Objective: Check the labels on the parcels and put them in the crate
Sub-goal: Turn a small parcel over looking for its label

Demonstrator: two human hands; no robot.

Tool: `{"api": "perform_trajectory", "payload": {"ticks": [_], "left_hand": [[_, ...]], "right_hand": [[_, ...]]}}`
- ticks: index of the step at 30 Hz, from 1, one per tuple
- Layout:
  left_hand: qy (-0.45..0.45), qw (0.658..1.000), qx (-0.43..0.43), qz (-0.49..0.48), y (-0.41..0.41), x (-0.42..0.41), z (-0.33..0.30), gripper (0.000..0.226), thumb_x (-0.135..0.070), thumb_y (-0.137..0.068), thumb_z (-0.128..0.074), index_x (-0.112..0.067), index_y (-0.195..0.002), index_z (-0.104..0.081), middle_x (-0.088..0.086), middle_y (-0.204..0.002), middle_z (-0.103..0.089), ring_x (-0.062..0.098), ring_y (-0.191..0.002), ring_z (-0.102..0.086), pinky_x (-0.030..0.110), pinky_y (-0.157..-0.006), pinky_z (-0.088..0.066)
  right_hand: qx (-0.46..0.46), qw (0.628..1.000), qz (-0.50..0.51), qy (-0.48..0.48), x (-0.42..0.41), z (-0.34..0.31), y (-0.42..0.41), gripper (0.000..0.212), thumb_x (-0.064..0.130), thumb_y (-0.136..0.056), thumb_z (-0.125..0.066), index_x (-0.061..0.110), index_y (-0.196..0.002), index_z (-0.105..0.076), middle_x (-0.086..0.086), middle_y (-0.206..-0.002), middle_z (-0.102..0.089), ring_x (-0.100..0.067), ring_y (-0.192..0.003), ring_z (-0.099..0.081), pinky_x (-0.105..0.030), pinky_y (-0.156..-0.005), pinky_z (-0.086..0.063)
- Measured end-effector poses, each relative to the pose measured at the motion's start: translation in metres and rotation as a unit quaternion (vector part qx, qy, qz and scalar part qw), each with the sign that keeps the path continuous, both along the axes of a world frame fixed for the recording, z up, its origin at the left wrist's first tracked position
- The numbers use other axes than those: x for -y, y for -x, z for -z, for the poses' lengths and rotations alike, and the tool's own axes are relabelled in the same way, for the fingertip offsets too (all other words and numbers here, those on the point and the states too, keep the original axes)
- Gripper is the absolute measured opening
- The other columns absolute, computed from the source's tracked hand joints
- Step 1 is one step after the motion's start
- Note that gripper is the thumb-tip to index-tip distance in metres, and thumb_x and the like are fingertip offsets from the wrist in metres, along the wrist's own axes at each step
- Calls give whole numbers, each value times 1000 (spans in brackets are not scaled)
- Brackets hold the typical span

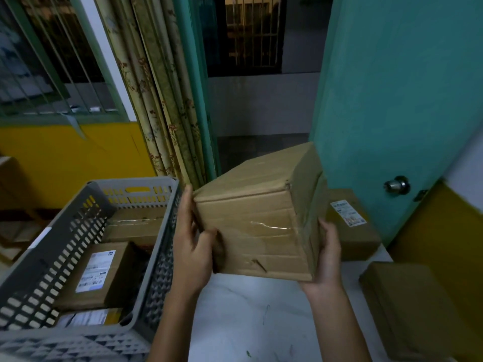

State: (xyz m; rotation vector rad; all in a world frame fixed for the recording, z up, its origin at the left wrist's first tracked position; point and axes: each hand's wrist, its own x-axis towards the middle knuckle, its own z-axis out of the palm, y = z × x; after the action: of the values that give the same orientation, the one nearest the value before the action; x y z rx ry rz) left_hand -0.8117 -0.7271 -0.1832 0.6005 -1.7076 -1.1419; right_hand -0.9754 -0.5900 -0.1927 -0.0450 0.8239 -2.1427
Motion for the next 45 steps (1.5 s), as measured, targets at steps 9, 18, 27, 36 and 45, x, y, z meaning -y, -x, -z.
{"api": "perform_trajectory", "payload": {"ticks": [9, 18, 27, 36, 45], "left_hand": [[48, 982, 179, 28, 4, -13, -18, 88, -91, -81, -31, -28, -137, -58, -10, -131, -62, 6, -120, -57, 40, -98, -50], [-136, 945, 229, 189, -1, -11, -40, 59, -67, -80, -69, -63, -130, -39, -33, -121, -59, -18, -100, -62, 9, -77, -52], [-179, 948, 206, 166, 2, -8, -26, 48, -36, -91, -73, -51, -126, -45, -16, -125, -62, -4, -102, -68, 20, -81, -57], [-130, 967, 203, 85, 12, -13, -17, 57, -49, -85, -73, -45, -133, -41, -18, -128, -61, -6, -105, -66, 27, -92, -57], [-113, 969, 217, 40, 16, -12, -22, 39, -55, -93, -61, -47, -129, -48, -16, -122, -63, -7, -98, -61, 23, -80, -53]], "right_hand": [[-196, 970, 62, -133, 3, 2, -5, 60, 49, -77, -65, 45, -136, -55, 3, -130, -67, -27, -120, -63, -60, -102, -50], [-360, 907, 1, -218, -5, -7, -3, 78, 68, -74, -68, 62, -144, -34, 13, -141, -56, -14, -125, -58, -48, -101, -52], [-407, 884, 15, -232, -5, -8, -7, 83, 62, -78, -70, 49, -151, -32, 18, -139, -57, -5, -125, -58, -46, -107, -50], [-427, 873, 56, -229, 1, -8, -13, 69, 52, -81, -67, 47, -143, -37, 25, -130, -60, 6, -114, -61, -34, -99, -52], [-405, 872, 16, -273, 3, -7, -11, 53, 60, -94, -43, 42, -143, -45, 17, -129, -61, 3, -111, -59, -21, -82, -47]]}}
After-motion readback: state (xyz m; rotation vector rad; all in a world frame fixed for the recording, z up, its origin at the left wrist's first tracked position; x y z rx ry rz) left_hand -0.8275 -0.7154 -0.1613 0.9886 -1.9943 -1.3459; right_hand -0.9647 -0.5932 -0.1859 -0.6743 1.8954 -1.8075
